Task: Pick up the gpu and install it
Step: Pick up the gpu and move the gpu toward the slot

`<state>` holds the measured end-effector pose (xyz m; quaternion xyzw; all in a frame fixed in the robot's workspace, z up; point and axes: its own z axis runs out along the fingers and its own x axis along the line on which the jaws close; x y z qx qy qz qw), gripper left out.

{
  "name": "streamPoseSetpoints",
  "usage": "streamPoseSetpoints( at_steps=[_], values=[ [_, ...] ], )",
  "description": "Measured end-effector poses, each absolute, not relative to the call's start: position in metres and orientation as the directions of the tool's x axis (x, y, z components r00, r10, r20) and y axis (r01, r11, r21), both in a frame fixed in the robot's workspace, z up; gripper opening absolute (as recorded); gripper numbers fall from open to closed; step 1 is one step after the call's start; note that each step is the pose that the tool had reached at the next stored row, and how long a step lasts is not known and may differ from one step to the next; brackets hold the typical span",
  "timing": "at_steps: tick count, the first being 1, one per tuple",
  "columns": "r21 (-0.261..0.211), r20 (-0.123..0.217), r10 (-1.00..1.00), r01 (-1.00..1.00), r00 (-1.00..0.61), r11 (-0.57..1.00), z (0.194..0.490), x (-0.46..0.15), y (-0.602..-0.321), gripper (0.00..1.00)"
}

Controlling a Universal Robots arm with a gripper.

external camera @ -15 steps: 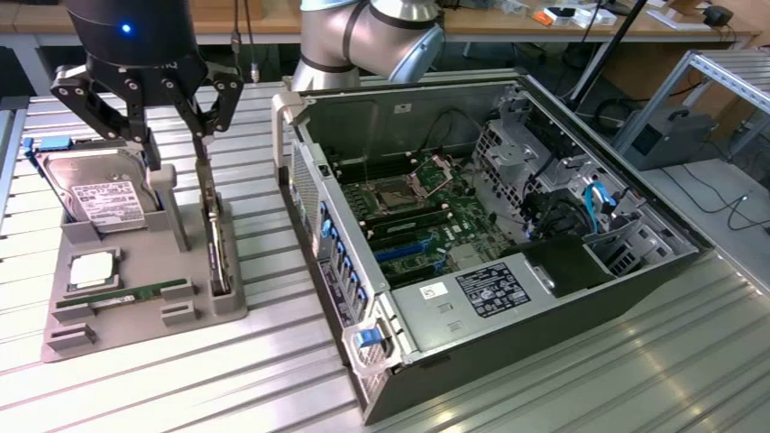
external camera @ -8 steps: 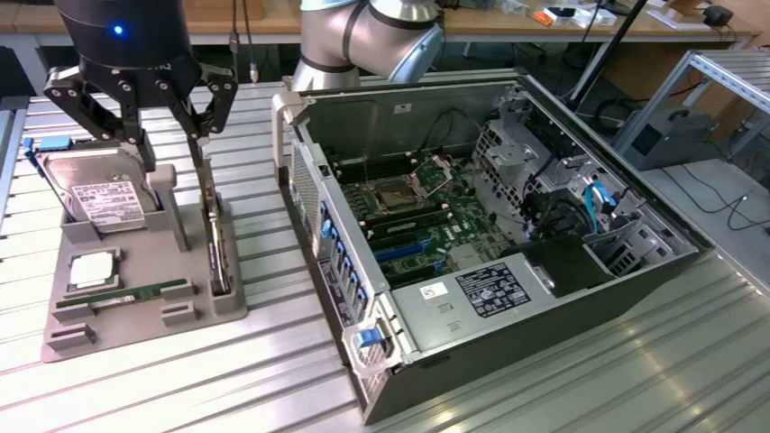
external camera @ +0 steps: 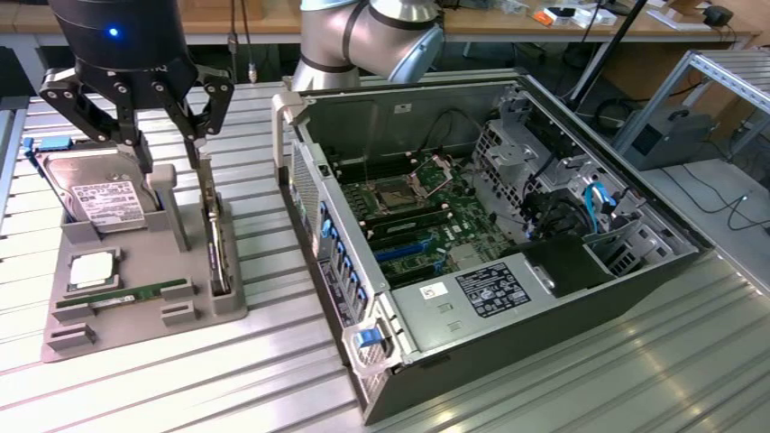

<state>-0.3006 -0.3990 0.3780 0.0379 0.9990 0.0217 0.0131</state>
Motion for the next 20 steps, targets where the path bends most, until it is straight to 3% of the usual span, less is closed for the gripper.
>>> streamPoseSetpoints(
  at_steps=[20],
  values=[
    [0.044, -0.024, 0.076, 0.075, -0.997, 0.996, 0.3758, -0.306, -0.399, 0.48]
  ],
)
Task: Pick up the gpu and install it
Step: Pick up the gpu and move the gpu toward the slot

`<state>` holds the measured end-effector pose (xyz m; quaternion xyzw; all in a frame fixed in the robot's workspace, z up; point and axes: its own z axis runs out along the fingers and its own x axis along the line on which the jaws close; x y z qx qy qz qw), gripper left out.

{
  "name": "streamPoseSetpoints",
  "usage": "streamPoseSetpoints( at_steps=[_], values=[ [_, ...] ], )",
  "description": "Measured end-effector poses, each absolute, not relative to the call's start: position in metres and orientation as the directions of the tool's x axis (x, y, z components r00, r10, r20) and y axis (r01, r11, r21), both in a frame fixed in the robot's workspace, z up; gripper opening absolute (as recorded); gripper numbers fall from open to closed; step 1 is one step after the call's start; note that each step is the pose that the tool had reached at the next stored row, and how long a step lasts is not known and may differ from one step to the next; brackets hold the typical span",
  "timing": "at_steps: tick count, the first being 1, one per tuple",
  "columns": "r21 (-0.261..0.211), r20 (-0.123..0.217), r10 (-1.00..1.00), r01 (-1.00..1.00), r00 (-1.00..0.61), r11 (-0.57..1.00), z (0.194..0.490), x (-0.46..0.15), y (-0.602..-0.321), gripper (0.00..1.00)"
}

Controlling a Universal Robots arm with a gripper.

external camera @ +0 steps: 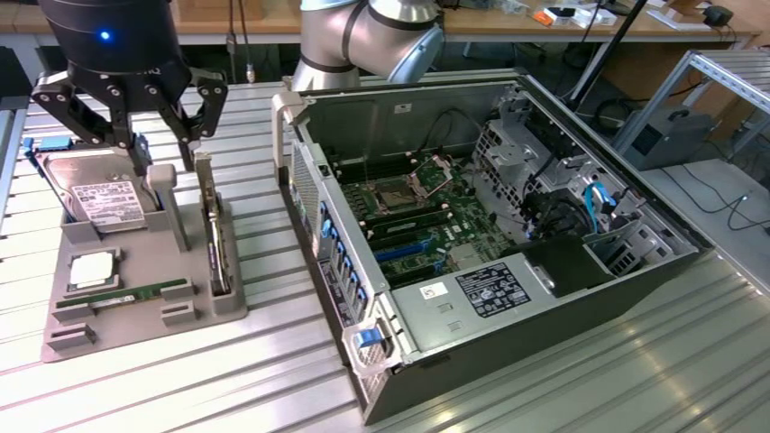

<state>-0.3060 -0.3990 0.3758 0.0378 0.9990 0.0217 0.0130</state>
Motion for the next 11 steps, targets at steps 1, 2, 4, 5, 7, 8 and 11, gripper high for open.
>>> streamPoseSetpoints(
  at_steps=[1, 2, 4, 5, 7, 8, 11],
  values=[
    [0.044, -0.024, 0.076, 0.075, -0.997, 0.996, 0.3757, -0.3062, -0.399, 0.48],
    [0.044, -0.025, 0.076, 0.075, -0.997, 0.996, 0.3755, -0.3065, -0.399, 0.48],
    [0.044, -0.024, 0.076, 0.075, -0.997, 0.996, 0.3751, -0.3072, -0.399, 0.48],
    [0.044, -0.024, 0.076, 0.075, -0.997, 0.996, 0.375, -0.3074, -0.399, 0.48],
    [0.044, -0.024, 0.076, 0.075, -0.997, 0.996, 0.3746, -0.3079, -0.399, 0.48],
    [0.044, -0.024, 0.076, 0.075, -0.997, 0.996, 0.3743, -0.3082, -0.399, 0.48],
    [0.044, -0.024, 0.076, 0.075, -0.997, 0.996, 0.373, -0.3088, -0.399, 0.48]
  ],
)
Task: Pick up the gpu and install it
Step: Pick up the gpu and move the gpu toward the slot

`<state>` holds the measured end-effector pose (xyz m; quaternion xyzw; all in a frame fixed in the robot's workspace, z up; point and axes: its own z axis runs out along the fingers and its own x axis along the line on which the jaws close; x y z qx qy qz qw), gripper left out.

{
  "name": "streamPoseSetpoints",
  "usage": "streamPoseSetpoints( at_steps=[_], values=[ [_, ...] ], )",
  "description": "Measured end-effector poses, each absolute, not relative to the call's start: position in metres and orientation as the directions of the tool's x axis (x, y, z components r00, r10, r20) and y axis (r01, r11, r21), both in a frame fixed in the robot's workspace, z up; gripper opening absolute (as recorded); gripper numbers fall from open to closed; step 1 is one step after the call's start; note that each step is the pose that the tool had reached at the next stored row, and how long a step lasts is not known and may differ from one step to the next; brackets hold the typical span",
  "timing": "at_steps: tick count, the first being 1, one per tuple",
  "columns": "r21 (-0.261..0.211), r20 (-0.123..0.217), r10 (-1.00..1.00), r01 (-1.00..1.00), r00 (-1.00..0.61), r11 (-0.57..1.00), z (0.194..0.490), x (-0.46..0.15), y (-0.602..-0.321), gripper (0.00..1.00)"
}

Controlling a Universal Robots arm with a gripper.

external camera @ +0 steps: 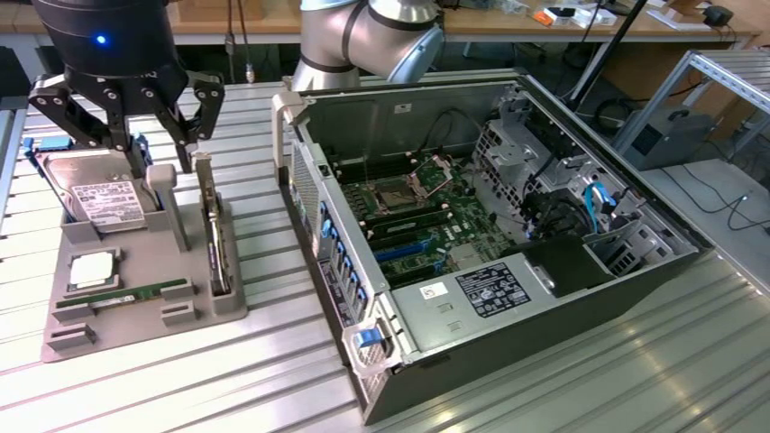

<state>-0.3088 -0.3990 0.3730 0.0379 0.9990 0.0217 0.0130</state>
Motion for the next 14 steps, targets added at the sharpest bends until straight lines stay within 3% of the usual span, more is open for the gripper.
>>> streamPoseSetpoints(
  at_steps=[14],
  values=[
    [0.044, -0.024, 0.076, 0.075, -0.997, 0.996, 0.361, -0.31, -0.399, 0.48]
  ],
)
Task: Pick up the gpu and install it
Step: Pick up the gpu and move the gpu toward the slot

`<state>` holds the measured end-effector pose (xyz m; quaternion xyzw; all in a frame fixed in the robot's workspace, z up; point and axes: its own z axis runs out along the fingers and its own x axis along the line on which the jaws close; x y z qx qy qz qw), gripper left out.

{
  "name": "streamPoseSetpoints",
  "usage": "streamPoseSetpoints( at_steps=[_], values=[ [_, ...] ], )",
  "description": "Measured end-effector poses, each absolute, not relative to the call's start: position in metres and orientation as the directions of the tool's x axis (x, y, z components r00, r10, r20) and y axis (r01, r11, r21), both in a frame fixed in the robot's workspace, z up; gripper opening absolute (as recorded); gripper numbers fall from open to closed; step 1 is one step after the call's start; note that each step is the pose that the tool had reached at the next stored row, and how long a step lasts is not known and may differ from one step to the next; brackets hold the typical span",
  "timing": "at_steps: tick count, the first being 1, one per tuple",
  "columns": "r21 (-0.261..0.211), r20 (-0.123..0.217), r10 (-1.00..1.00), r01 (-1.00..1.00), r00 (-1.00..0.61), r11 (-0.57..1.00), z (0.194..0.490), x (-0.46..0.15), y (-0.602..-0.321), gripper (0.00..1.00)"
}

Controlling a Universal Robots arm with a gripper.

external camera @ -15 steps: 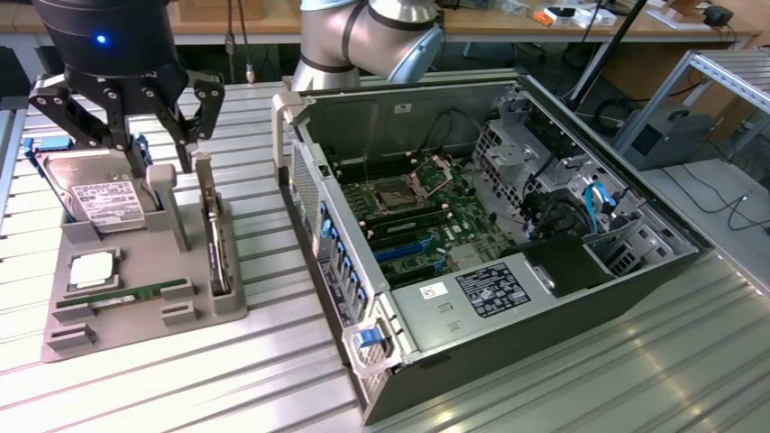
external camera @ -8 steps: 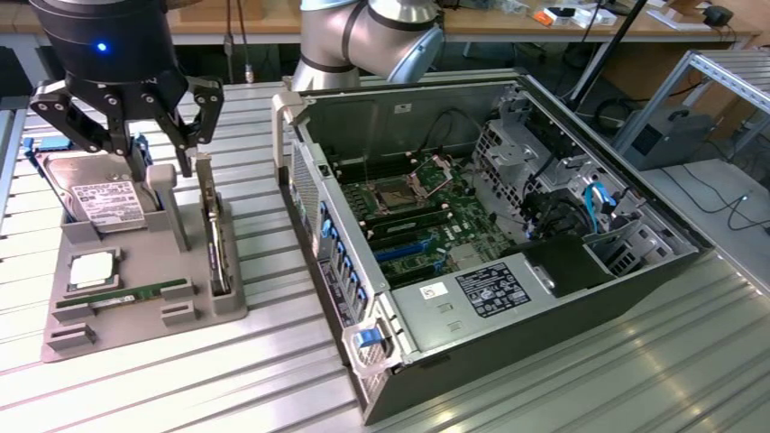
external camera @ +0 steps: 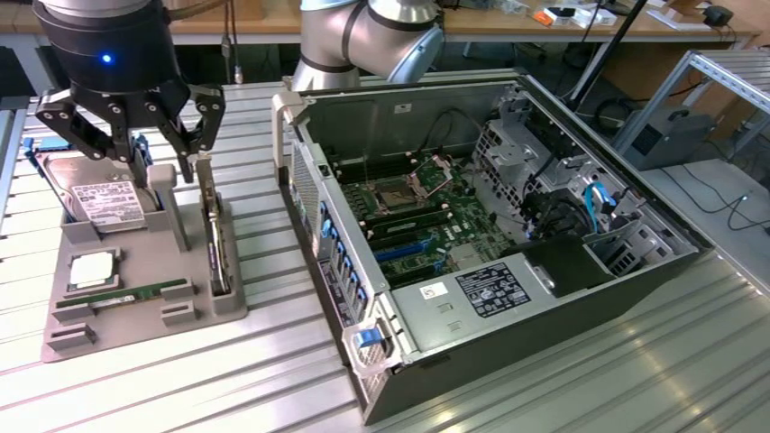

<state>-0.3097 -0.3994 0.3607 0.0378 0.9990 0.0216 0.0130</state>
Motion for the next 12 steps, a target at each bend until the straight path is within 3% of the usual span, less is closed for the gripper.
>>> streamPoseSetpoints(
  at_steps=[12],
  values=[
    [0.044, -0.024, 0.074, 0.073, -0.997, 0.996, 0.347, -0.299, -0.399, 0.48]
  ],
)
